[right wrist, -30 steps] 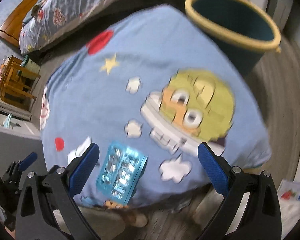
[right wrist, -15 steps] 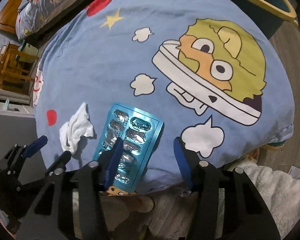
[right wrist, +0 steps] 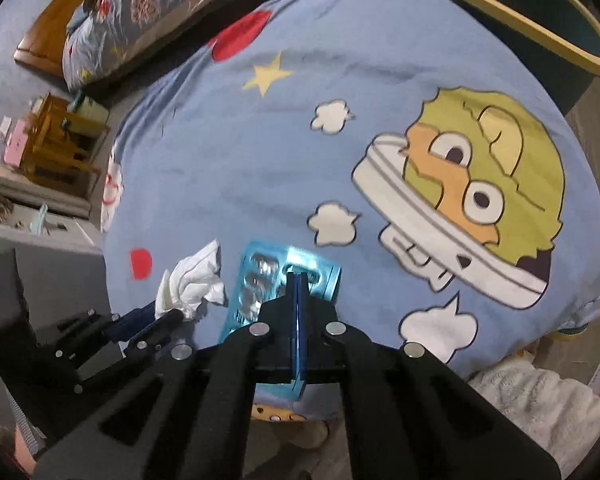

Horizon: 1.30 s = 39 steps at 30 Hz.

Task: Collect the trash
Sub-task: 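Grasp the white tissue with the left tool while the right tool grasps the blue blister pack, then carry the white tissue and blister pack over the bin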

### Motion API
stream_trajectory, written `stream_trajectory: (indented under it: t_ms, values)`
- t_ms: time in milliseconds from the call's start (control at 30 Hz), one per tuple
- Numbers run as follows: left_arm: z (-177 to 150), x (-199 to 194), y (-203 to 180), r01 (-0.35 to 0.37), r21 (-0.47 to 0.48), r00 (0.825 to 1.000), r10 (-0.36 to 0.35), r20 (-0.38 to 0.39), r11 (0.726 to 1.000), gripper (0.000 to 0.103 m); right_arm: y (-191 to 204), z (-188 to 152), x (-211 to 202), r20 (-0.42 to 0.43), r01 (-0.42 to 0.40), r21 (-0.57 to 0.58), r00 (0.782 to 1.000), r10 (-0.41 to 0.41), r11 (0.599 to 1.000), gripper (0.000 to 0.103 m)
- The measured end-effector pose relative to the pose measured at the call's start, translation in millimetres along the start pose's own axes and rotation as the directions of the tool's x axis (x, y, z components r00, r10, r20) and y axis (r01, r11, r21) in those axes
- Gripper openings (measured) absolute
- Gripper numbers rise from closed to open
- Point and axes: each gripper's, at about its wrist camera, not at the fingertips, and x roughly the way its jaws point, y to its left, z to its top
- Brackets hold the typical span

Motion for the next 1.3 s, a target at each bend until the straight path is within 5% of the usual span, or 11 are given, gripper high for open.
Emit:
stream_trajectory:
  t_ms: [100,167,200,300,767,933,1300]
  values:
    - [6,-9,19,0.029,-0.095,0.999,-0.026,0.033,0.995,0.016,0,-1,1,-0.014,0.006,0.008,1.0,-0.006,1.0,0.006]
    - [11,-18,32,0.053,-0.144,0.997,-0.044,0.068,0.988,0.016,5,-5,2,-0.021,0.042,-0.014,0.999,-0.042,0.999,0.035]
    - [13,-21,35,0.065,-0.16,0.995,-0.052,0.08,0.985,0.016,9,-7,0,-0.016,0.05,-0.016,0.999,-0.05,0.999,0.06]
    - [16,-32,49,0.099,-0.219,0.989,-0.072,0.13,0.971,0.016,23,-13,2,-0.011,0.1,-0.071,0.995,-0.101,0.992,0.073]
    - [16,-49,79,0.198,-0.295,0.966,-0.134,0.223,0.935,0.016,68,-36,48,0.022,0.297,-0.271,0.953,-0.302,0.916,0.094]
    - [20,-49,79,0.212,-0.286,0.962,-0.147,0.231,0.935,0.016,73,-35,45,0.054,0.335,-0.324,0.94,-0.336,0.885,0.069]
    - [35,-59,68,0.22,-0.268,0.95,-0.143,0.279,0.938,0.016,53,20,-24,0.147,0.304,-0.29,0.951,-0.271,0.908,0.068]
